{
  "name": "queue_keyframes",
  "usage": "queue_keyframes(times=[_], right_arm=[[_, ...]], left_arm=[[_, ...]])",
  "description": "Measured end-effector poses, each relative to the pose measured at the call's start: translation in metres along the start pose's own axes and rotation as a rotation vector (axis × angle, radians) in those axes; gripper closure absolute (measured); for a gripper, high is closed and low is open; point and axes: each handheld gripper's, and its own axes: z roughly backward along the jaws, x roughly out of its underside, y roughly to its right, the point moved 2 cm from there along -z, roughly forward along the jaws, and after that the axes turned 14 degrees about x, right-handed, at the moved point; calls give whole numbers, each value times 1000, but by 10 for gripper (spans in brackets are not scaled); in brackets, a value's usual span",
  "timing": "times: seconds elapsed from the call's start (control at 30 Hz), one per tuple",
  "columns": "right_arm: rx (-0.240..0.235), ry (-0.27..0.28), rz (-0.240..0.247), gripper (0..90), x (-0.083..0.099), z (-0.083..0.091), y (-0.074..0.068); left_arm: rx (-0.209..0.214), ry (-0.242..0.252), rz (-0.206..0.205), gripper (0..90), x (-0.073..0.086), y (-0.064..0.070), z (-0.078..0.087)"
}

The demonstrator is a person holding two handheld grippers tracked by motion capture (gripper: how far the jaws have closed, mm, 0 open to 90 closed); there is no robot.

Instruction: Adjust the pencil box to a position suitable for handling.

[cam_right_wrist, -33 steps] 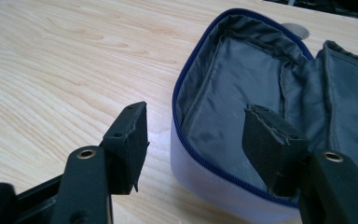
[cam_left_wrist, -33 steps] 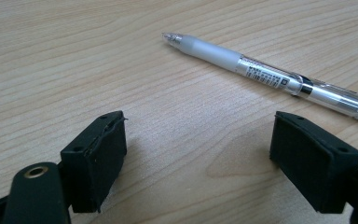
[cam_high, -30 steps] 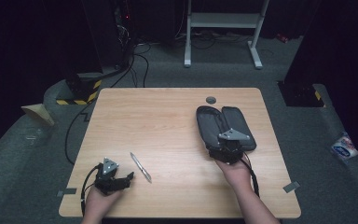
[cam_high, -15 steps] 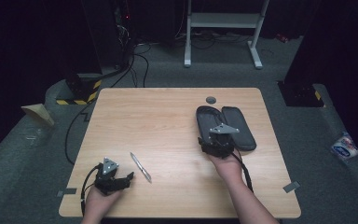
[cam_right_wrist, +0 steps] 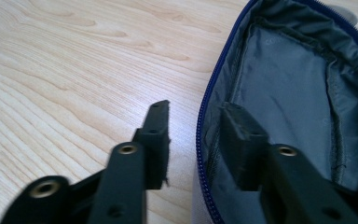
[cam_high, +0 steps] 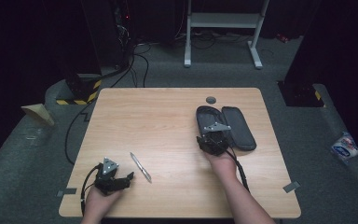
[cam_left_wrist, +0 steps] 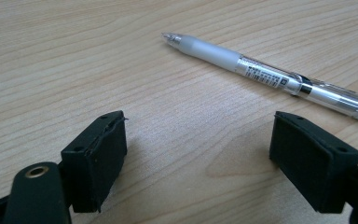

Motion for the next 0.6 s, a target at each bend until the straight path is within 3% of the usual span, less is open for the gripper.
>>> queue_keyframes(times=[0.27, 0.6], right_arm=[[2, -7, 21, 831, 8, 2, -3], [-17, 17, 41, 859, 17, 10, -5]], left_arm=[[0, 0, 0, 190, 0, 0, 0], [1, 0, -3, 190, 0, 0, 0]])
